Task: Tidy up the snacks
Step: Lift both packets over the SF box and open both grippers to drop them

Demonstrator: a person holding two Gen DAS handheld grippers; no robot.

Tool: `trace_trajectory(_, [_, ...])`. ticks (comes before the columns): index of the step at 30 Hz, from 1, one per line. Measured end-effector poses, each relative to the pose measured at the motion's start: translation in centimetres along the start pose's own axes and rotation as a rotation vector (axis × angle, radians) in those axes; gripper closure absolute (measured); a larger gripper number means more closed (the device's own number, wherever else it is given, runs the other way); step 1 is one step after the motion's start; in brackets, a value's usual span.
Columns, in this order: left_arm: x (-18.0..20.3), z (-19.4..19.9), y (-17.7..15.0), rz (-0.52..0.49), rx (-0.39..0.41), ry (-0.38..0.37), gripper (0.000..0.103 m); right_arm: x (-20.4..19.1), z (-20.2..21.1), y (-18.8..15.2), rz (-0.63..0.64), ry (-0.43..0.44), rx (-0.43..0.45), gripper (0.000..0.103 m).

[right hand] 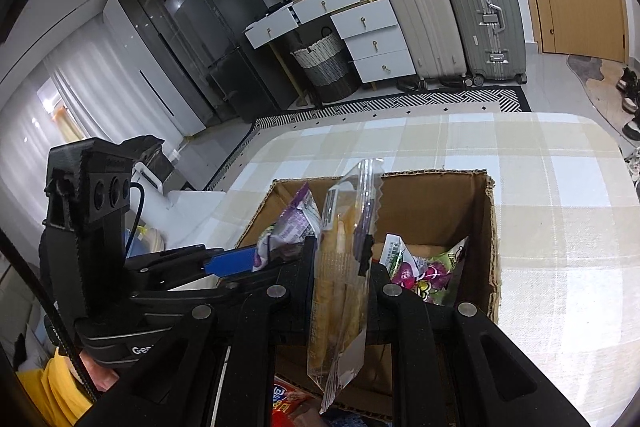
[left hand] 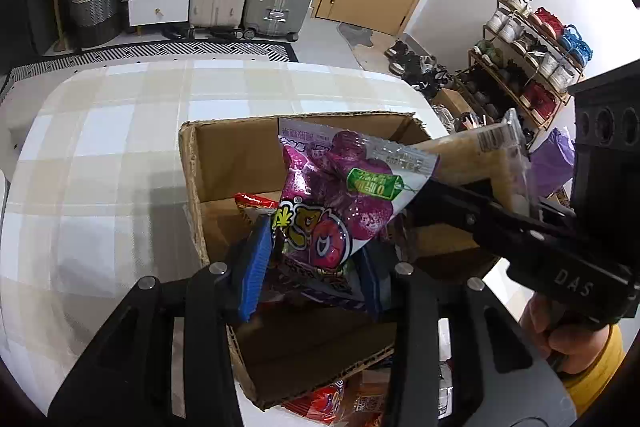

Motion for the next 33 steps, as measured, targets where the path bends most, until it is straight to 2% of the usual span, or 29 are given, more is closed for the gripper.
trace_trajectory(5, [-0.2,0.3,-0.4,0.004,-0.005,-0.008,0.065,-0.2,-0.6,-0.5,-0.002,-0.005,-0.025,0.088])
trace_trajectory(11, [-0.2,1.0,-0.5,0.012,0.000,-0.017,0.054,-0.3,-1.0,-0.7,0.009,-0.019,-0.043,0.088])
trace_trajectory(16, [0.0,2.1,-0.6,0.015,0.018,-0.010,0.051,-0.2,-1.1,-0.7,0.000,-0.025,-0.049,0.088])
trace_trajectory(19, [-0.1,3.0,-0.7,0.021,0.030,-0.006,0.036,-0.5,-1.1,-0.6,0.007,-0.035,-0.048,0.088])
trace_trajectory(21, [0.1,3.9,-0.9,0.013,0.041,-0.001,0.034,-0.5,-0.9,-0.5,0.005,-0.036,-0.045,0.088])
trace_trajectory(23, [0.2,4.6,-1.0,0.010,0.055,0.028,0.026,-0.6,-0.8,-0.5,0.003,-0.049,-0.046,0.087])
trace_trajectory(26, [0.5,5.9,-1.1,0.001,0.073,0.035,0.026,-0.7,-0.5,-0.2,0.011,-0.078,-0.050,0.085])
trace_trajectory(33, [1.4,8.6,-1.8,-0.020,0.099,0.047,0.026,-0.8,0.7,0.1,0.003,-0.086,-0.033,0.079])
Point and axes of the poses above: each gripper's, at about its wrist camera, not at the fingertips, and z roughly against the way its jaws point, x to its right, y to its top, the point moved 3 cm from there along -z, roughly the way its jaws point, and after that the axes turned 8 degrees about y, right-handed, at the moved point
